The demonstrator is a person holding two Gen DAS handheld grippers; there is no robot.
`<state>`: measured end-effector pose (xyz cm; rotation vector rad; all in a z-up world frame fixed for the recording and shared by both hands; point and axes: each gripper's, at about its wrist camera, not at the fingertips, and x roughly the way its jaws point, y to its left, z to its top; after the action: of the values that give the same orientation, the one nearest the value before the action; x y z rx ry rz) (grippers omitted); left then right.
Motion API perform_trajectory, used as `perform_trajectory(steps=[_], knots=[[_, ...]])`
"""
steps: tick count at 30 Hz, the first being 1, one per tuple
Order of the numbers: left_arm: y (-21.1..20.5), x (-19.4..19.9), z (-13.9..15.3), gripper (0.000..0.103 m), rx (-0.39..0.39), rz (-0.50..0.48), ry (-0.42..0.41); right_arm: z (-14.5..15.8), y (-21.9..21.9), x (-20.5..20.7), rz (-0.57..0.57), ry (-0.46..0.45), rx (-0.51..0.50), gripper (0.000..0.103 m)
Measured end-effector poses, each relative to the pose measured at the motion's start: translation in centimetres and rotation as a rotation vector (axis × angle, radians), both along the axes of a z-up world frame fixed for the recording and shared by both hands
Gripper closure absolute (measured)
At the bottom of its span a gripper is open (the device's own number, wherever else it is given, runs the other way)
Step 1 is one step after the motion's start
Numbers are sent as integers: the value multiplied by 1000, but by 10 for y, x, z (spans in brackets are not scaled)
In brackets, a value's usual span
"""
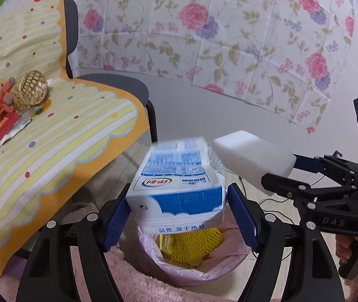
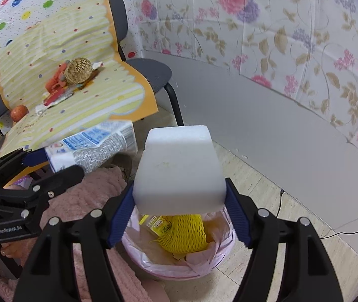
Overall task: Collect trash
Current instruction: 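Carry carton and foam block to the wastebasket and open both tools, then return both tools toward the red snack box and orange glove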
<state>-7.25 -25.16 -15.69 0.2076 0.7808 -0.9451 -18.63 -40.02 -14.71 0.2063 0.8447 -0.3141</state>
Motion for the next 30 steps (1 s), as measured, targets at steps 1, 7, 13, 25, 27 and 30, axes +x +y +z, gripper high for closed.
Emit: perform_trajectory(steps=[1,7,13,25,27,30], knots=[[-2,3,-3,18,5,2,10,-4,-2,3,-2,10,3,29],[6,13,-7,17,16,51,28,-16,-11,3,-19,37,36,25],[35,20,5,17,24,159,-34,11,-11,-2,-37,-23,8,25],[102,29,33,17,4,330,-110,43,31,25,85,-91,-9,25],[114,33,38,17,4,369,-116,48,42,37,125,-100,-10,25],[133,41,44,17,6,429,-131,55,57,53,179,-109,-14,25]])
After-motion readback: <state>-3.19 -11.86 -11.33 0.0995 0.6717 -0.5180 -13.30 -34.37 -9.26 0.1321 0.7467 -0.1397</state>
